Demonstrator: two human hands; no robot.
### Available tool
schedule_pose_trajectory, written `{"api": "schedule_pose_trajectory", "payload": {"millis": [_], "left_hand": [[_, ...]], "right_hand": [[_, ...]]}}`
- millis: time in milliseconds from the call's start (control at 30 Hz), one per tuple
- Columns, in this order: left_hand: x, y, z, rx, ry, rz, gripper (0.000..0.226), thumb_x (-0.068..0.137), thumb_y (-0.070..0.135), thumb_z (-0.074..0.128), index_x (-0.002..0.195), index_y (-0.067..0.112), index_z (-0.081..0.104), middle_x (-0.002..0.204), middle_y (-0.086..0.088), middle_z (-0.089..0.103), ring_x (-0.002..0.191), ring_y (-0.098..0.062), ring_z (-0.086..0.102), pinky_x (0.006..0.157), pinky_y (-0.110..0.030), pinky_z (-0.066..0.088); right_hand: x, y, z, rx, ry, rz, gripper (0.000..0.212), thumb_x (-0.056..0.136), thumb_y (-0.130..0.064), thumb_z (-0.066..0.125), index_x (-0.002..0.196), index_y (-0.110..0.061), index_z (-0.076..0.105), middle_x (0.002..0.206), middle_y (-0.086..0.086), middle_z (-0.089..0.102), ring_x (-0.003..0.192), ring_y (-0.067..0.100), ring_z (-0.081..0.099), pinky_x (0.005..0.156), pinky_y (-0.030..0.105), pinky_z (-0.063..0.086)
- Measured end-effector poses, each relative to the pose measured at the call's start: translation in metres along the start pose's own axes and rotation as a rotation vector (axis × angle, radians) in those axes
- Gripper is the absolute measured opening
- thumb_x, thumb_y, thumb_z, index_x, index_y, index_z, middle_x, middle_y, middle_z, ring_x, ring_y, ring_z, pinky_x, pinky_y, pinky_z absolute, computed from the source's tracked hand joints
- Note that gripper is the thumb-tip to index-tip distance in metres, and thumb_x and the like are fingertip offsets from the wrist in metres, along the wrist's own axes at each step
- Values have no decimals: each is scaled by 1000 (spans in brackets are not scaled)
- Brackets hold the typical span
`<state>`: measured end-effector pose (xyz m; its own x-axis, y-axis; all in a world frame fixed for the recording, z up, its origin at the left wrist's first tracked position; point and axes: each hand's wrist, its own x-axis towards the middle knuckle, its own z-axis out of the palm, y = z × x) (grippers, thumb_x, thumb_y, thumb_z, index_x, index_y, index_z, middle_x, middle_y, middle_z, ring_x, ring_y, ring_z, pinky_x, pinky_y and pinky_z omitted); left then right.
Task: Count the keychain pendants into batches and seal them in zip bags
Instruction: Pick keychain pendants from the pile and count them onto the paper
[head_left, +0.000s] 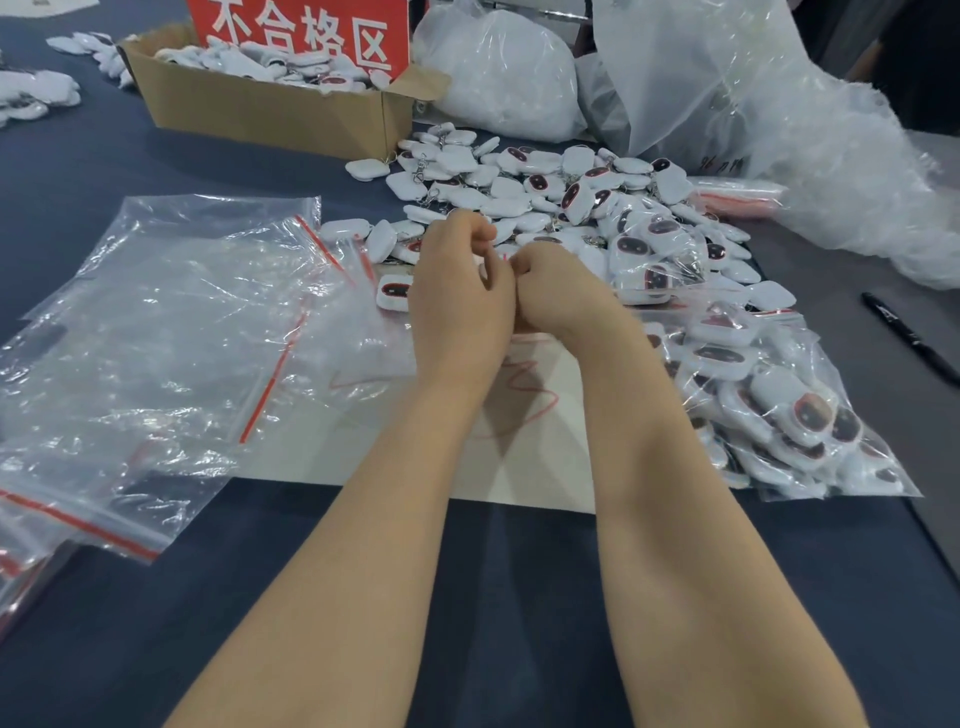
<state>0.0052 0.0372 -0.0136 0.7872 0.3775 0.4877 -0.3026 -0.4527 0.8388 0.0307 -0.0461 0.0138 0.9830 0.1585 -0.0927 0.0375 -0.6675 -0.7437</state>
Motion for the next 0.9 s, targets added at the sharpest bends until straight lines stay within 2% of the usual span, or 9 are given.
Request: {"api": "schedule_pose_trajectory", "payload": {"millis": [167, 300, 433, 500, 600, 700, 767, 833, 900], "left_hand": [[-1, -2, -3, 48, -61, 45, 20, 85, 1, 50, 102, 8, 58, 99, 4, 54, 75, -16, 49, 71, -22, 41], [-1, -5, -1, 49, -103, -41, 15, 86, 5, 53, 98, 11, 59, 103, -1, 59, 83, -22, 56, 78, -30, 45], [0, 1, -5, -70, -26, -65, 14, 87, 4, 53, 94, 14, 59, 101, -1, 60, 70, -12, 53, 69, -18, 42], [2, 8, -10, -165, 68, -68, 14, 87, 4, 53, 91, 18, 56, 98, 0, 60, 65, -7, 50, 66, -18, 42], [5, 19, -18, -265, 150, -74, 13, 88, 4, 54, 90, 16, 55, 94, 1, 59, 66, -12, 51, 66, -23, 45], [12, 34, -27, -317, 106, -77, 10, 87, 3, 57, 90, 13, 56, 88, 7, 57, 69, -15, 53, 70, -28, 50], [20, 45, -35, -331, 34, -104, 12, 85, 4, 59, 93, 13, 57, 90, 6, 58, 76, -15, 57, 76, -36, 55], [28, 52, -42, -358, -51, -175, 19, 82, 6, 62, 99, 14, 58, 96, 4, 60, 80, -13, 59, 71, -29, 56], [33, 53, -44, -412, -98, -265, 19, 84, 6, 62, 101, 14, 59, 97, 0, 61, 79, -12, 59, 59, -19, 51]], "right_hand": [[-3, 6, -4, -83, -158, -34, 29, 80, 2, 46, 65, -18, 60, 70, 2, 62, 78, 23, 59, 82, 41, 52], [-1, 12, 0, -77, -93, 0, 31, 83, 2, 48, 64, -19, 58, 59, -2, 54, 66, 20, 52, 71, 35, 44], [1, 11, 0, 15, 9, 24, 9, 88, -13, 62, 84, -4, 63, 67, 7, 56, 71, 24, 55, 78, 42, 52], [-1, 9, -4, 114, 7, 86, 17, 88, -18, 65, 81, -4, 57, 62, 7, 58, 59, 22, 57, 61, 32, 56], [-8, -2, -10, 375, -62, 84, 24, 91, -8, 56, 67, -9, 53, 48, -1, 54, 40, 12, 47, 38, 15, 37], [-8, -16, -19, 569, 74, -37, 23, 89, -5, 54, 67, -12, 51, 41, -7, 47, 33, 8, 34, 41, 16, 21], [-7, -24, -23, 766, 114, -78, 15, 85, -9, 58, 71, -13, 55, 51, 0, 51, 43, 14, 38, 45, 22, 23], [-8, -28, -24, 823, 91, -115, 6, 80, -14, 60, 76, -11, 60, 61, 8, 52, 51, 21, 39, 49, 29, 26], [-11, -29, -24, 651, 76, -133, 16, 86, -16, 60, 71, -12, 55, 53, 2, 46, 40, 14, 33, 43, 22, 22]]}}
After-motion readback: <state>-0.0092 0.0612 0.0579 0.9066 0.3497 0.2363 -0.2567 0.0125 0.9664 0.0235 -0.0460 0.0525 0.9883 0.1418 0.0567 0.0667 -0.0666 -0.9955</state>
